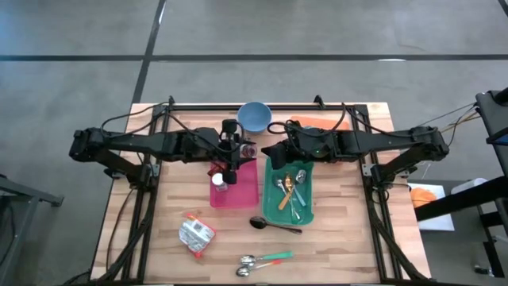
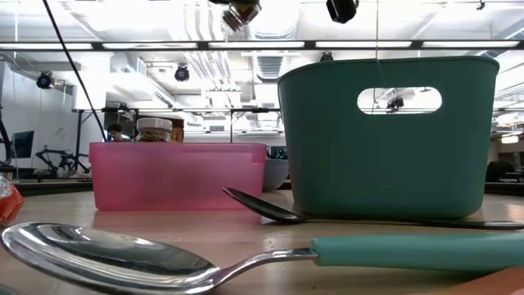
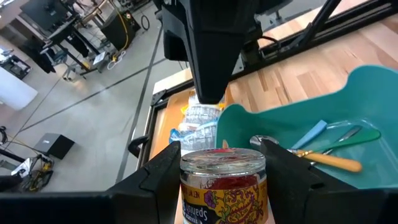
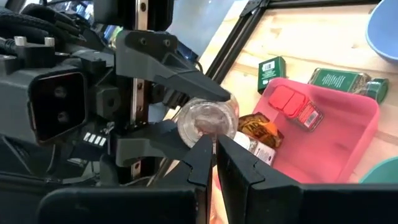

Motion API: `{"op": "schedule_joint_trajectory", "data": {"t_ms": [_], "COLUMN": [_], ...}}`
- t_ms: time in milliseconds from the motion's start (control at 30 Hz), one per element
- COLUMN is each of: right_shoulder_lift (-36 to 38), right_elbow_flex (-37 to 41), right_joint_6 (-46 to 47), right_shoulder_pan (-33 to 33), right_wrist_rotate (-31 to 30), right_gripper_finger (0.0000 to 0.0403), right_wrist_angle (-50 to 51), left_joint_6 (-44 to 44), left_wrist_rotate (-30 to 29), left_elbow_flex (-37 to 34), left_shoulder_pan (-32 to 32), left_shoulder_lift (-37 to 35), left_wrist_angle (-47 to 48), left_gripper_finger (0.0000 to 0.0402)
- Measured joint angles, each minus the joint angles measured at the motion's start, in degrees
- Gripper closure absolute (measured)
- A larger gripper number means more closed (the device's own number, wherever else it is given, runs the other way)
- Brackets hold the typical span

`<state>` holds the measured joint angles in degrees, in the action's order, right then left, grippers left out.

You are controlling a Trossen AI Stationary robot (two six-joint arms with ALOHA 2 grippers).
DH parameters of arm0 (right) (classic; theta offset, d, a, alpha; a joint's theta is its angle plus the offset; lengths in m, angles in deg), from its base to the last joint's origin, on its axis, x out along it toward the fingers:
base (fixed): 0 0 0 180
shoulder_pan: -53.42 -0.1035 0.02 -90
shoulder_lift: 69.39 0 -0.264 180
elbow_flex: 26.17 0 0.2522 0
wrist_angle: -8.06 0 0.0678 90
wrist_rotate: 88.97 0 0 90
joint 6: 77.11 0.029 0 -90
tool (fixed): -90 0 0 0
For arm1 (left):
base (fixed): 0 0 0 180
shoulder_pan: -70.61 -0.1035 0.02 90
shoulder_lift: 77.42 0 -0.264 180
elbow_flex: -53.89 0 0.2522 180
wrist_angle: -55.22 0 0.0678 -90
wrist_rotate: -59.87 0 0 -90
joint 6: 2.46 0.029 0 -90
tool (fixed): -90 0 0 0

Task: Pick & Place Food Item
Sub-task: Put the brown spice bottle into the red bin

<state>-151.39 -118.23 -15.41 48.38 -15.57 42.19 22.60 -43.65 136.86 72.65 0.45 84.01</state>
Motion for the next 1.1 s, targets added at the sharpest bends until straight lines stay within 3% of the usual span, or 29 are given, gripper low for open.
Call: {"op": "schedule_joint_trajectory", "data": {"t_ms": [500, 900, 1000, 1100], "right_shoulder_lift": [-2.34, -4.22, -4.71, -4.90], "right_elbow_flex": [-0.04, 0.00, 0.00, 0.00], "right_joint_6": [-4.28, -4.29, -5.10, -5.14], "right_shoulder_pan": [0.35, 0.35, 0.31, 0.31], "right_wrist_rotate": [-2.22, 3.46, 4.93, 5.11], "right_gripper_finger": [0.0383, 0.0382, 0.0366, 0.0325], "right_wrist_angle": [-5.14, -6.11, -6.12, -5.80], "left_joint_6": [-0.04, -0.02, -0.01, 0.00], "left_wrist_rotate": [0.02, 0.02, 0.04, 0.05], "left_elbow_flex": [-0.04, -0.02, -0.02, -0.02], "left_shoulder_pan": [-0.11, -0.11, -0.11, -0.11], "left_shoulder_lift": [0.02, 0.00, -0.02, -0.02], "left_wrist_angle": [3.15, 3.28, 3.40, 4.30], "left_gripper_finger": [0.0226, 0.0226, 0.0226, 0.0226]}}
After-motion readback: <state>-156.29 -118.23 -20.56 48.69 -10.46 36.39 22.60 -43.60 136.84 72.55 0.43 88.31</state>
